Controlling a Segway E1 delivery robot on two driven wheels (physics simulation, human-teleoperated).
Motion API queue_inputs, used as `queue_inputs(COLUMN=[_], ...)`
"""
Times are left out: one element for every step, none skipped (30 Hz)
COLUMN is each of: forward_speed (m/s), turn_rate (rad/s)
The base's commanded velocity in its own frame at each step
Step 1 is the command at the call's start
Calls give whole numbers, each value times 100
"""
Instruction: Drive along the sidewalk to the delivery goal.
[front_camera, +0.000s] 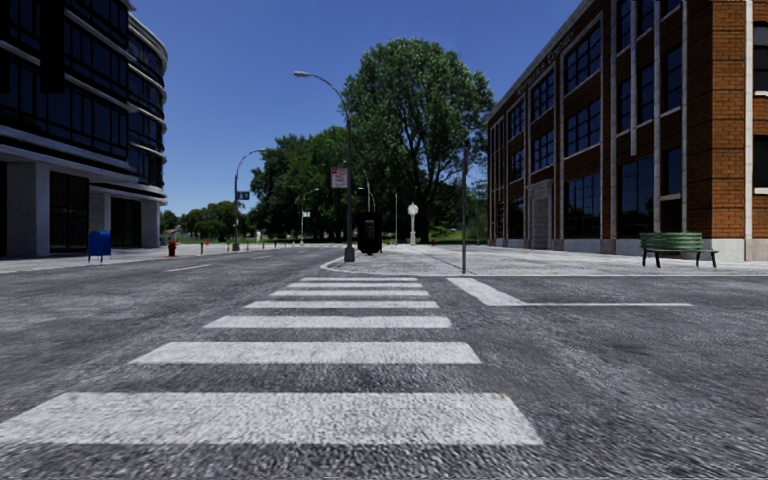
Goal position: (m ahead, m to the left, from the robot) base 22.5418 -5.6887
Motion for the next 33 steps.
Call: queue_inputs(forward_speed=[137,131,127,125,125,125,125,125,125,125,125,125,128,139,149,153,156,157,157,158,158,158,158,158,158,158,158,158,158,158,158,159,159], turn_rate=[0,0,0,0,0,0,0,0,0,0,0,0,0,0,0,0,0,0,0,0,0,0,0,0,0,0,0,0,0,0,0,0,0])
